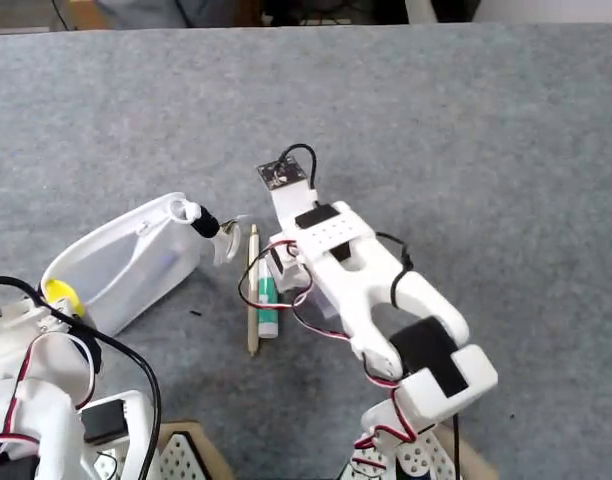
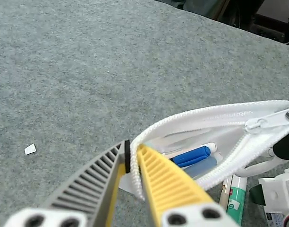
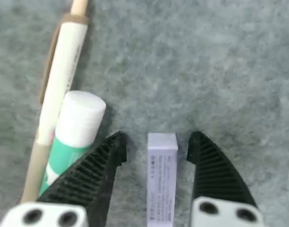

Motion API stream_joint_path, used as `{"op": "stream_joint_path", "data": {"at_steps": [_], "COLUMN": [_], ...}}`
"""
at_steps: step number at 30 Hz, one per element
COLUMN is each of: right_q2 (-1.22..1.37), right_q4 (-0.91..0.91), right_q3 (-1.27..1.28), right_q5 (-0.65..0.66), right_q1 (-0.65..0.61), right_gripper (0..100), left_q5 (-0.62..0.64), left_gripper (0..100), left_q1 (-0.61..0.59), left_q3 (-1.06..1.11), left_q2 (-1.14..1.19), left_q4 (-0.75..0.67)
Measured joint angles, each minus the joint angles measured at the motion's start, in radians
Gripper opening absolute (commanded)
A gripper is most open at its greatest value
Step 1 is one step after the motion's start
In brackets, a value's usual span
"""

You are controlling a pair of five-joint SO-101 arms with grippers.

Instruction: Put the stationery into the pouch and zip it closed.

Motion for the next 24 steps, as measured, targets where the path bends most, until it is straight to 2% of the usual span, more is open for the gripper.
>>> {"op": "stream_joint_path", "data": {"at_steps": [2, 14, 18, 24], "right_q2": [0.002, 0.002, 0.002, 0.005], "right_q4": [0.0, 0.0, 0.0, 0.0], "right_q3": [-0.003, -0.003, -0.003, -0.032], "right_q5": [-0.002, -0.002, -0.002, -0.002], "right_q1": [0.002, 0.005, 0.005, 0.031], "right_gripper": [10.3, 11.5, 0.7, 1.2], "left_q5": [0.0, 0.0, 0.0, 0.0], "left_gripper": [3, 3, 3, 3], "left_q1": [0.0, 0.0, 0.0, 0.0], "left_q3": [0.0, 0.0, 0.0, 0.0], "left_q2": [0.0, 0.0, 0.0, 0.0], "left_q4": [0.0, 0.0, 0.0, 0.0]}}
